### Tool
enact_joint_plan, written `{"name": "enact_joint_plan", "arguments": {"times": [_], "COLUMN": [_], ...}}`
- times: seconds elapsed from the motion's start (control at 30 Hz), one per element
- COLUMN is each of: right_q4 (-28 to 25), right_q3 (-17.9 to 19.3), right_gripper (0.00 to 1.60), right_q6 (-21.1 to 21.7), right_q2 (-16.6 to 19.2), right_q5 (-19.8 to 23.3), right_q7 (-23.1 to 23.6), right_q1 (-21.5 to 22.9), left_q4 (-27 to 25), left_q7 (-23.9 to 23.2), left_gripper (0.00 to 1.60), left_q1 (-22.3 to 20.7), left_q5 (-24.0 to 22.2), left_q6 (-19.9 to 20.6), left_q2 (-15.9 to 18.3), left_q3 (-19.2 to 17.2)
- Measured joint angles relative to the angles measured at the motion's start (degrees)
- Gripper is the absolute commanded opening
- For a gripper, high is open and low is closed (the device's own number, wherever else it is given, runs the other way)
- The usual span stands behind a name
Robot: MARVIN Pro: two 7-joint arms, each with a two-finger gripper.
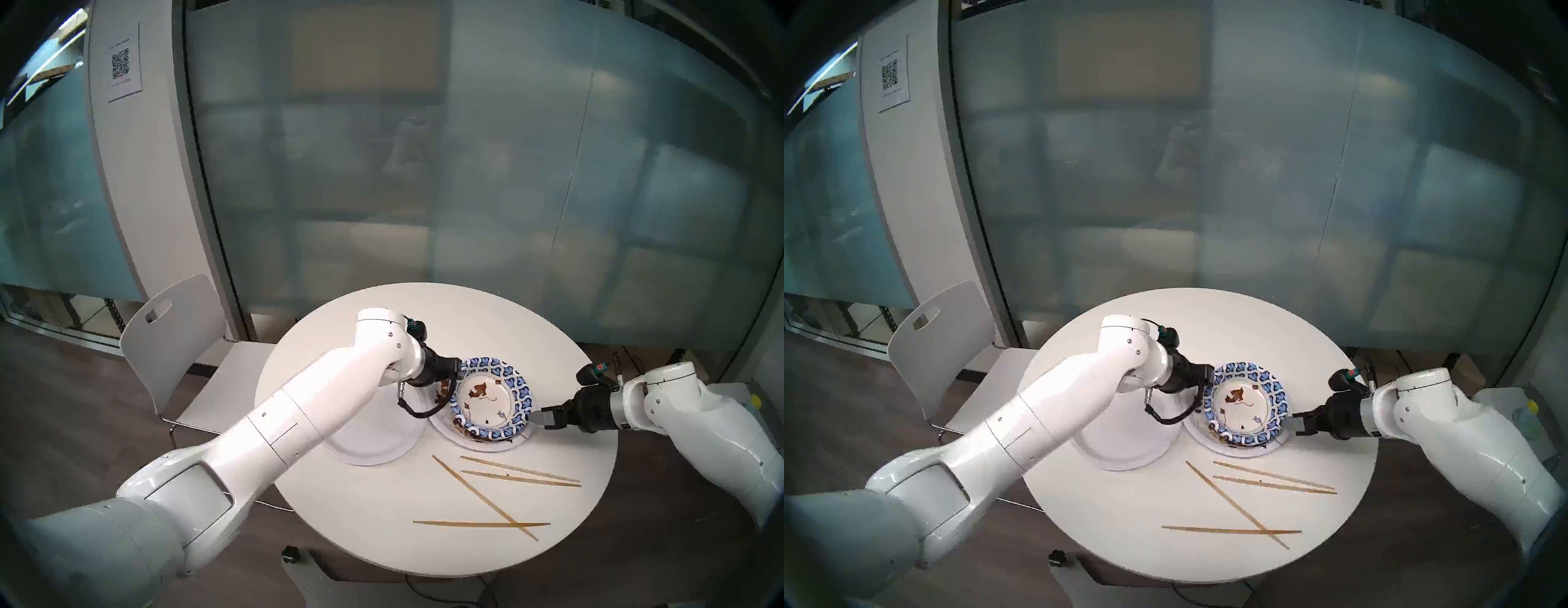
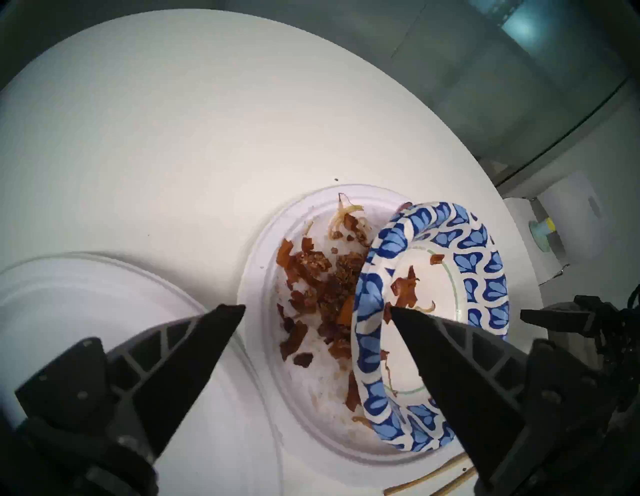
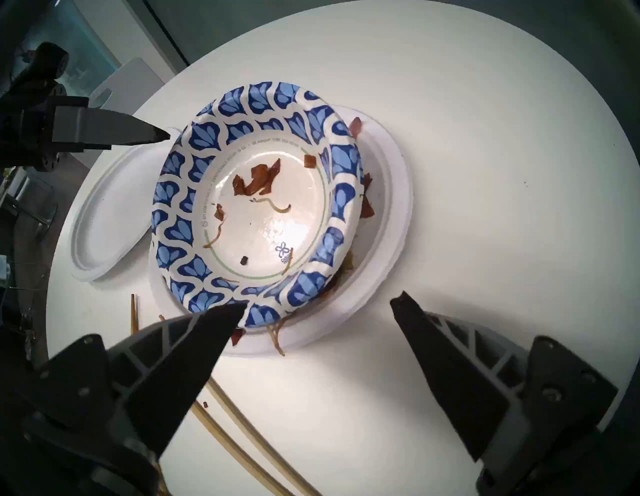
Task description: Stack the plates into one stack
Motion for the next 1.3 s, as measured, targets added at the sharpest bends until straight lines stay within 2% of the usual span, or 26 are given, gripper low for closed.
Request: {"name": "enact_joint_plan", "arguments": {"times": [0.33,0.73,0.93,1.17,1.23,1.3], "right_q4": [0.6,4.3,6.3,8.9,9.5,9.9], "right_q3": [0.0,-0.6,-1.6,-3.0,-3.3,-3.6], "right_gripper": [1.6,1.6,1.6,1.6,1.6,1.6], "right_q6": [0.1,0.4,0.5,0.5,0.5,0.5], "right_q2": [-0.4,-0.4,-0.5,-0.5,-0.5,-0.5], "right_q5": [-0.4,-2.2,-3.6,-5.3,-5.7,-6.1], "right_q7": [-0.3,0.7,1.8,3.7,4.2,4.6], "right_q1": [0.6,2.4,3.9,6.0,6.5,6.9], "left_q4": [-8.0,-17.3,-21.9,-25.3,-25.6,-25.8], "left_q7": [1.2,8.3,13.4,21.5,23.2,24.3], "left_gripper": [1.6,1.6,1.6,1.59,1.44,1.4], "left_q1": [4.1,10.9,13.7,17.2,17.9,18.4], "left_q5": [-4.4,-12.3,-15.4,-18.0,-18.5,-18.9], "left_q6": [3.6,5.1,3.7,-0.9,-2.0,-2.9], "left_q2": [4.6,8.4,9.0,8.0,7.5,7.0], "left_q3": [-2.2,-5.8,-6.9,-7.2,-7.1,-7.0]}}
